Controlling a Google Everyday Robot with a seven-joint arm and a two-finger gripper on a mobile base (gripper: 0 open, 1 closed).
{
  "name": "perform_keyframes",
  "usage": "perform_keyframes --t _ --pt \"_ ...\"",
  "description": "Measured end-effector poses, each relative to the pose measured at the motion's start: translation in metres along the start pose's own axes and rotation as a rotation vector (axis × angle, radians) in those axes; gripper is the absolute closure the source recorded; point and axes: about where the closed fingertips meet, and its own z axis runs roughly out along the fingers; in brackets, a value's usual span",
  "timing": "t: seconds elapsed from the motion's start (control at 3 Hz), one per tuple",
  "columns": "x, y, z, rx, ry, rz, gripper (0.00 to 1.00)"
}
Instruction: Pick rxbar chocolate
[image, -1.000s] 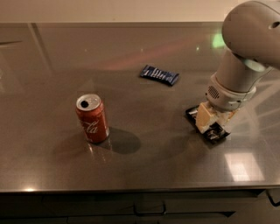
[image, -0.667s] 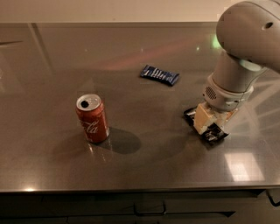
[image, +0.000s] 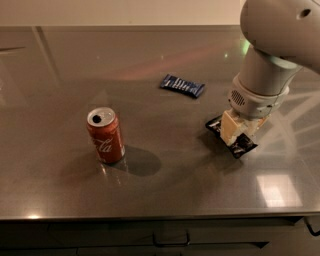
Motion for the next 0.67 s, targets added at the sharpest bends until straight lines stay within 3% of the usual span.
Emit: perform_keyframes --t 0.67 --pt "-0.013 0.013 -0.063 0.04 -0.095 -0.093 1.0"
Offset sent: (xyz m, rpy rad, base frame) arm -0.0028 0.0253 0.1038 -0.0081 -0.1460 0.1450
